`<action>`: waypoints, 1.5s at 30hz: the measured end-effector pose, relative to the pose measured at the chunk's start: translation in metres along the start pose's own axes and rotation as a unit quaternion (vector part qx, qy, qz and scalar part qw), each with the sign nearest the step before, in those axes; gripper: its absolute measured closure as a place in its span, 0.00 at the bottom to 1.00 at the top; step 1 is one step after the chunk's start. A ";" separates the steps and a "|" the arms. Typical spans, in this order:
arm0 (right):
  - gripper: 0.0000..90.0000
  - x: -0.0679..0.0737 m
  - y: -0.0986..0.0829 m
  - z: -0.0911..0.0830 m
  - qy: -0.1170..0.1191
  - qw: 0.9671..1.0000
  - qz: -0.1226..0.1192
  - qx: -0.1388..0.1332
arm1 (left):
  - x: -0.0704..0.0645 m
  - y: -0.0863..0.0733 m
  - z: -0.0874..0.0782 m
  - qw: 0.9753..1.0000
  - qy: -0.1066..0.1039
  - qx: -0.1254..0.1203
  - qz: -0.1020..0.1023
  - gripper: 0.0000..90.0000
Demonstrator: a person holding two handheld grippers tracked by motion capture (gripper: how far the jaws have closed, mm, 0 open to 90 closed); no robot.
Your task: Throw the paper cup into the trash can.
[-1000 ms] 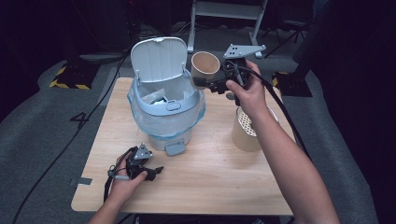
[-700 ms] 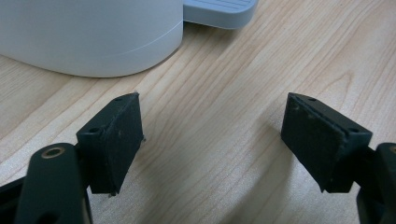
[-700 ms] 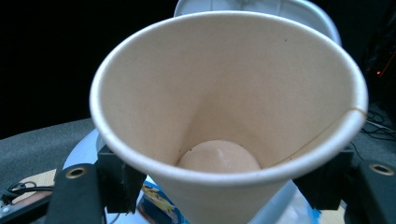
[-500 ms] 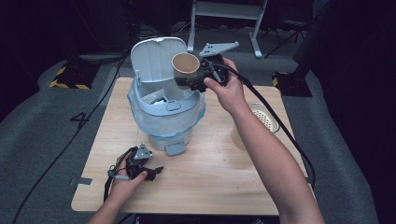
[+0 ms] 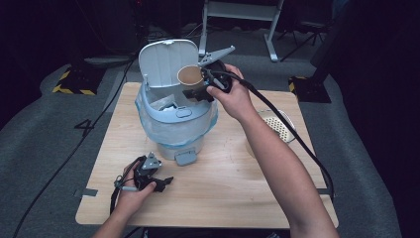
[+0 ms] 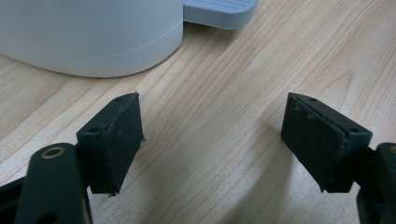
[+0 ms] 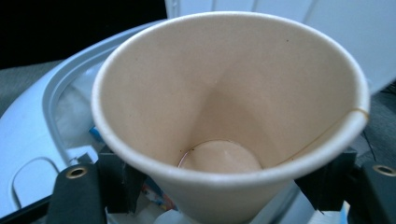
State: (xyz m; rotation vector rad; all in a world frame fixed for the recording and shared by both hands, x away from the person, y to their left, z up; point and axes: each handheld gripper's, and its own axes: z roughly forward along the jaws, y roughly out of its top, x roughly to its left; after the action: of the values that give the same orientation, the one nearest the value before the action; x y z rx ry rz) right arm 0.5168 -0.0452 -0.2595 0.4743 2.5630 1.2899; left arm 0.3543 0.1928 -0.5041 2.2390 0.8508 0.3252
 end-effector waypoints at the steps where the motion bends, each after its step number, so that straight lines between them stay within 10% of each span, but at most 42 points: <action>1: 0.28 0.001 -0.001 0.001 0.003 1.000 -0.005 0.000 | 0.000 0.000 0.000 1.000 0.000 0.000 0.000 0.23; 12: 0.18 0.010 -0.001 -0.002 -0.017 0.997 -0.026 -0.068 | 0.000 0.000 0.000 1.000 0.001 0.000 0.001 0.23; 25: 0.27 0.016 -0.008 -0.054 -0.038 0.995 -0.016 -0.087 | 0.000 0.000 0.000 1.000 0.001 0.000 0.002 0.23; 45: 0.28 0.018 -0.069 -0.153 -0.102 0.994 0.019 -0.024 | 0.013 -0.006 -0.006 1.000 -0.008 0.000 0.003 0.22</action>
State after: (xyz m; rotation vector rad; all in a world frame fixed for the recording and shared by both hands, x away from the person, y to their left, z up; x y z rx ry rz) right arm 0.4343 -0.1890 -0.2271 0.6136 2.3605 1.2440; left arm 0.3584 0.2082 -0.5040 2.2420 0.8363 0.3091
